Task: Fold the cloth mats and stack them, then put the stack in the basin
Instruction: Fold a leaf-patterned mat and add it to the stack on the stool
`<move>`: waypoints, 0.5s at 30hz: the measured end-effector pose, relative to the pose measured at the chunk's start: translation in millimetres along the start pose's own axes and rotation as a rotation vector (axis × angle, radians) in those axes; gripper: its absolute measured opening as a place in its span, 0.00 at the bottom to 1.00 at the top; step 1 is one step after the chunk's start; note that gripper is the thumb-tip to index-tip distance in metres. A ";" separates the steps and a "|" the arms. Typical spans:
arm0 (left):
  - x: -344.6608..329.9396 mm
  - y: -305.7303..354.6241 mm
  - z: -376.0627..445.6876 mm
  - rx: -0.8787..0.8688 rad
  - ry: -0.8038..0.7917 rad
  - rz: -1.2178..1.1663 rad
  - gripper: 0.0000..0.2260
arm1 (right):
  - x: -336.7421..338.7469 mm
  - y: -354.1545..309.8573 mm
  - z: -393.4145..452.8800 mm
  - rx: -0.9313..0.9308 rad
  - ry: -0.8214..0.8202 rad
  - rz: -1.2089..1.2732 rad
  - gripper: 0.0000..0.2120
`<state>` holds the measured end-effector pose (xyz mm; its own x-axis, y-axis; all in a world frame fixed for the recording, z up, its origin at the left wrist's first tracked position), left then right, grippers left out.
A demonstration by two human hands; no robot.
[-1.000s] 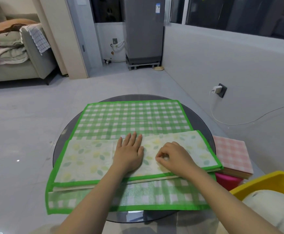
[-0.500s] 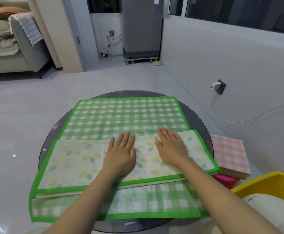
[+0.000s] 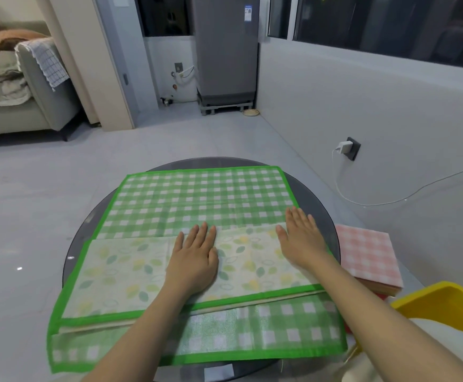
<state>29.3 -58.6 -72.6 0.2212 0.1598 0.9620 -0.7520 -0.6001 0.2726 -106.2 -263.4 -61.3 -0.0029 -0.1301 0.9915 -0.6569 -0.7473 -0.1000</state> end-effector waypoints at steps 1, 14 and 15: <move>0.5 0.1 -0.2 0.001 -0.001 -0.003 0.25 | 1.2 -7.5 -3.1 0.010 0.022 0.025 0.27; 7.6 -11.9 -7.4 -0.001 -0.012 -0.022 0.24 | -18.5 -116.0 -11.1 0.288 0.020 0.148 0.24; 9.2 -21.1 -9.8 0.020 -0.007 -0.019 0.24 | -19.2 -117.5 -11.3 0.293 0.012 0.100 0.24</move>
<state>41.1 -36.7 -69.5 0.2394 0.1659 0.9566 -0.7354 -0.6124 0.2902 -37.4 -165.8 -67.6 -0.0665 -0.2056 0.9764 -0.4072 -0.8877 -0.2147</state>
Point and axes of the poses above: each hand's wrist, its own z-axis towards the middle knuckle, its own x-axis out of the back of the hand, y = z × x, the point moved 1 cm from there along z, towards the middle knuckle, and after that the axes turned 5 degrees about -z, right-handed, at the moved point
